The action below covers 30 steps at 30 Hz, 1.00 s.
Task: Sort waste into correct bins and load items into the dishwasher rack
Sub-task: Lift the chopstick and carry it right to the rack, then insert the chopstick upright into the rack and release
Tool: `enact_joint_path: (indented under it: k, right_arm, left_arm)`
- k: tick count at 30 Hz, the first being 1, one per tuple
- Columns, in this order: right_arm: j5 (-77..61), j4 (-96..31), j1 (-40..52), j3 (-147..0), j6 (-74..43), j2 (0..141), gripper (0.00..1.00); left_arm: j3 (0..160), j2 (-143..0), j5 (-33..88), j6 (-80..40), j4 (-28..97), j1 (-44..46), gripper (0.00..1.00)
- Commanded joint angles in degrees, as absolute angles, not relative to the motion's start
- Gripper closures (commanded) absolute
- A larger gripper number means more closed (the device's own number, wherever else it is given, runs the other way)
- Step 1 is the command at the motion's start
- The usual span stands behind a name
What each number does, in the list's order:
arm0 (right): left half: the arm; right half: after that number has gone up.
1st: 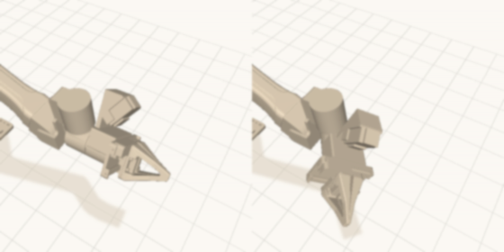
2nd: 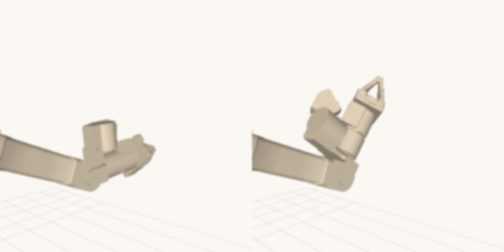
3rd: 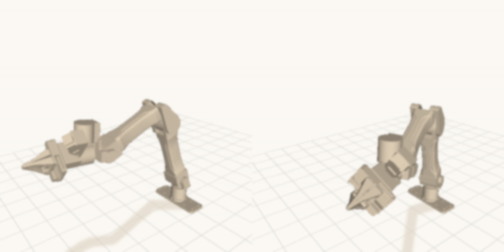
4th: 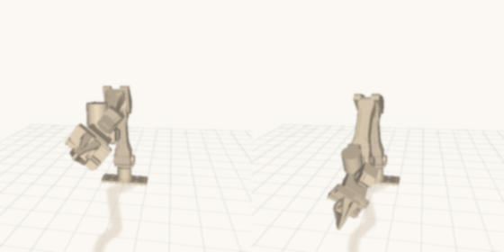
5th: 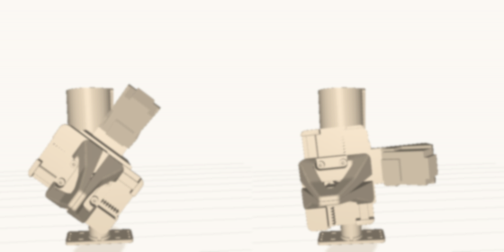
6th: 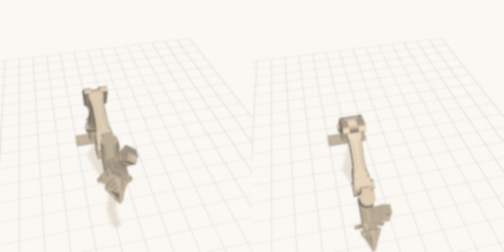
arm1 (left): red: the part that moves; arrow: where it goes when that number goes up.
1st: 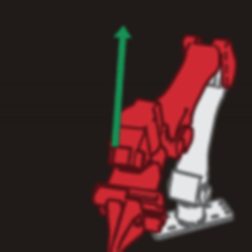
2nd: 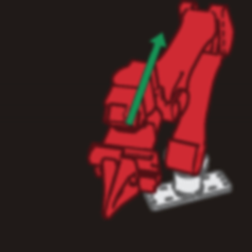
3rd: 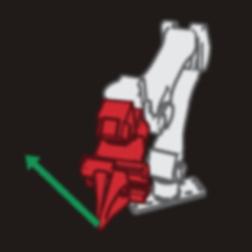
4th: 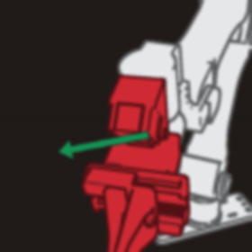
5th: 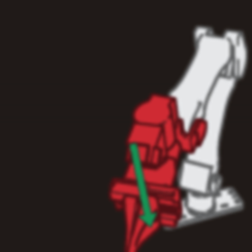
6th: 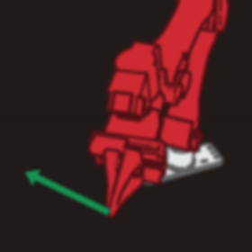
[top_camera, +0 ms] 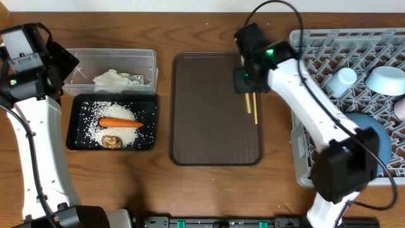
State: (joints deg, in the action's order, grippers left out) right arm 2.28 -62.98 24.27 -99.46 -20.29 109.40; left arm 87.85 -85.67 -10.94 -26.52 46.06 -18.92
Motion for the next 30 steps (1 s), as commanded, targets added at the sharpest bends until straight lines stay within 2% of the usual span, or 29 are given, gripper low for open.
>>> enact_joint_path:
  k: [1,12,23,30]
  right_arm:
    - [3.2,-63.11,19.42,-99.72,-15.09,105.97,0.99]
    - [3.16,-63.59,6.9,-99.57,1.67,104.9,0.99]
    - [-0.58,-61.43,-2.35,-98.74,3.77,105.01,0.99]
    - [-3.68,-55.7,-2.87,-92.36,3.03,105.01,0.99]
  left_arm:
    - [88.12,-85.93,-12.08,-25.52,46.06,-18.96,0.02]
    - [88.12,-85.93,-12.08,-25.52,46.06,-18.96,0.02]
    - [88.12,-85.93,-12.08,-25.52,46.06,-18.96,0.02]
    - [88.12,-85.93,-12.08,-25.52,46.06,-18.96,0.02]
